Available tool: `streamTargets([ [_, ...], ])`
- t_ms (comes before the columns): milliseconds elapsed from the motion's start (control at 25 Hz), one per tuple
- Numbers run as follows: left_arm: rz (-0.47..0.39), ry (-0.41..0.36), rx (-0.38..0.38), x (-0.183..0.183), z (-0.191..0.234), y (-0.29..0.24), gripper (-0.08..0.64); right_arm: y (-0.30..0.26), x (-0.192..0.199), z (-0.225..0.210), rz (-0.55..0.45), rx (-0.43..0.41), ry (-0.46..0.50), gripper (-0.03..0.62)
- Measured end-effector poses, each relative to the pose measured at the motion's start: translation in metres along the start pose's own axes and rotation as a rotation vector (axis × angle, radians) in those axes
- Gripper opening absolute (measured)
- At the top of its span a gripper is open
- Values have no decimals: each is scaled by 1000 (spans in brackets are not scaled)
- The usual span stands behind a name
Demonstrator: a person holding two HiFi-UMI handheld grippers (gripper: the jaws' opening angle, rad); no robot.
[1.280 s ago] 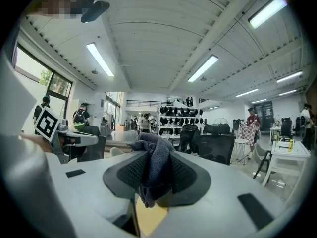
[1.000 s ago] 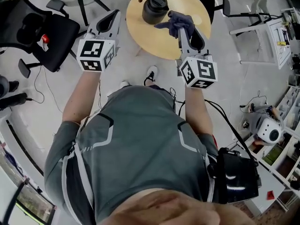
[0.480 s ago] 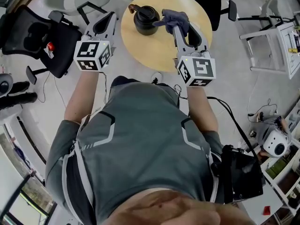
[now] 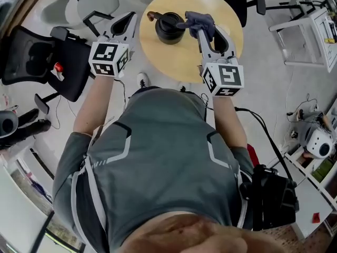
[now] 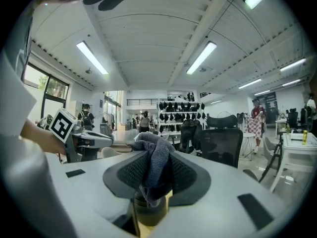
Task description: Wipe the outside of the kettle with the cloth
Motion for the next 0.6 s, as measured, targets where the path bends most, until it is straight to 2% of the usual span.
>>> streamTargets([
  [200,62,-68,117,21,37,-20,11,-22,8,33,31,56,-22,132],
  [280,71,-59,167,30,49,-25,12,-30,10,48,35,68,-23,133],
  [440,110,-31,267,44,65,-44,98,-41,17,71,59,105,-47,132],
  [600,175,-97,341,63,72,-65,121,-46,23,97,71,124,-57,133],
])
Point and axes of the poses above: the fingertips, and each gripper's own axes: y backward along the fingers, z to its left, x out of its underside, the point moved 8 cm from there along y, backward along the fingers, and after that the axes turned 12 degrees about y, right-handed, at the moved point
